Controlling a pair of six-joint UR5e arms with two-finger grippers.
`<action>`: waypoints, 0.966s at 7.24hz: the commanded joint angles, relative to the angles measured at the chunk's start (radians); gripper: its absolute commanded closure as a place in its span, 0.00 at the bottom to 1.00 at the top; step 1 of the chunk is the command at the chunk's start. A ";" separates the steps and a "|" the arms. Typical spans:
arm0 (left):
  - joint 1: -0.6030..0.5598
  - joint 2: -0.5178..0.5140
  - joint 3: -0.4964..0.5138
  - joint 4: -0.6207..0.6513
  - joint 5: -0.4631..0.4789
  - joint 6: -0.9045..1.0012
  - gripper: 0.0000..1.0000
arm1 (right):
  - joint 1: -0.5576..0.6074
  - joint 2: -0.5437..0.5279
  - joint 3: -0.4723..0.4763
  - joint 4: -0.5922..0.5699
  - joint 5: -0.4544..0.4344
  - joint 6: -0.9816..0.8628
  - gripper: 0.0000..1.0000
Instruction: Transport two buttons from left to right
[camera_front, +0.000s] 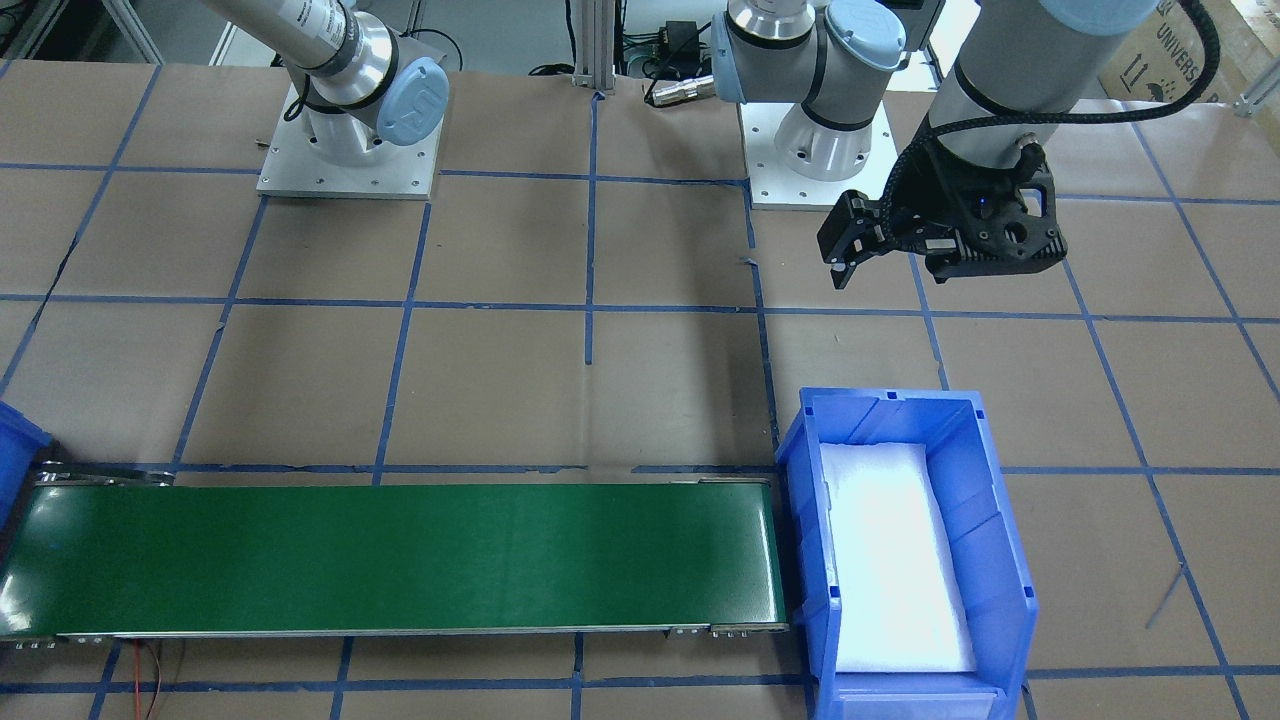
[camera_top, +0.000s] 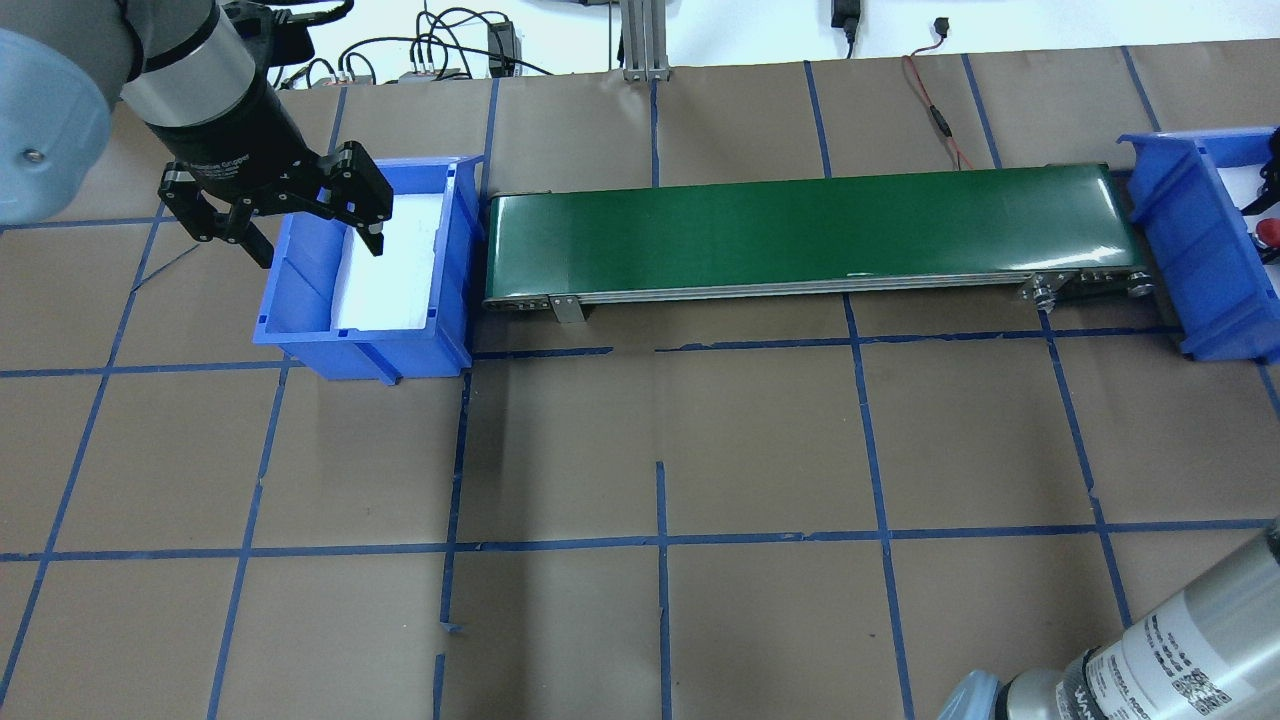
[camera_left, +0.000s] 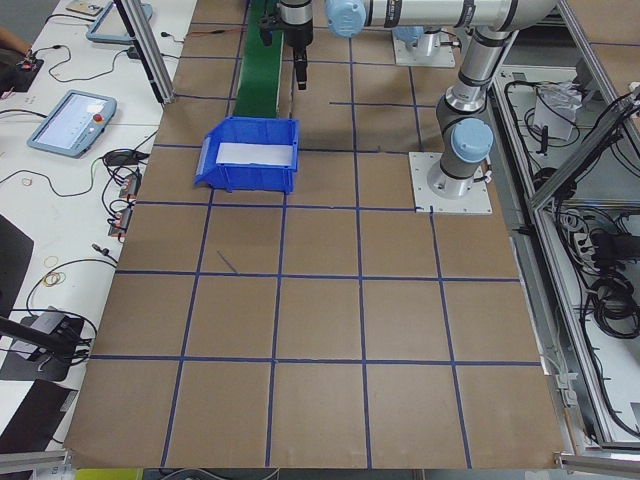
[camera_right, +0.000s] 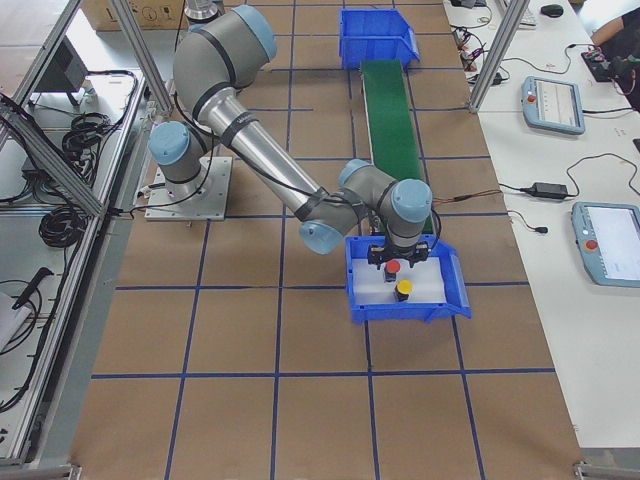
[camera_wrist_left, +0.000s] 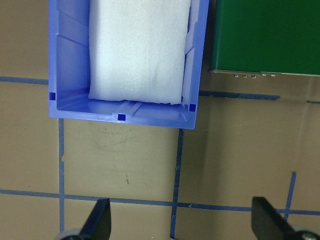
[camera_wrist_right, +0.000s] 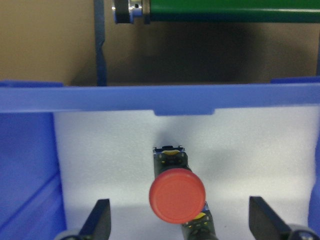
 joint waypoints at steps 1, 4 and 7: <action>0.000 0.000 0.000 0.000 0.000 0.000 0.00 | 0.003 -0.153 -0.027 0.151 -0.032 0.028 0.00; 0.002 0.000 0.001 0.000 0.000 0.000 0.00 | 0.049 -0.374 0.036 0.407 -0.018 0.364 0.00; 0.002 0.000 0.001 0.000 0.000 0.000 0.00 | 0.275 -0.485 0.034 0.522 -0.030 1.102 0.00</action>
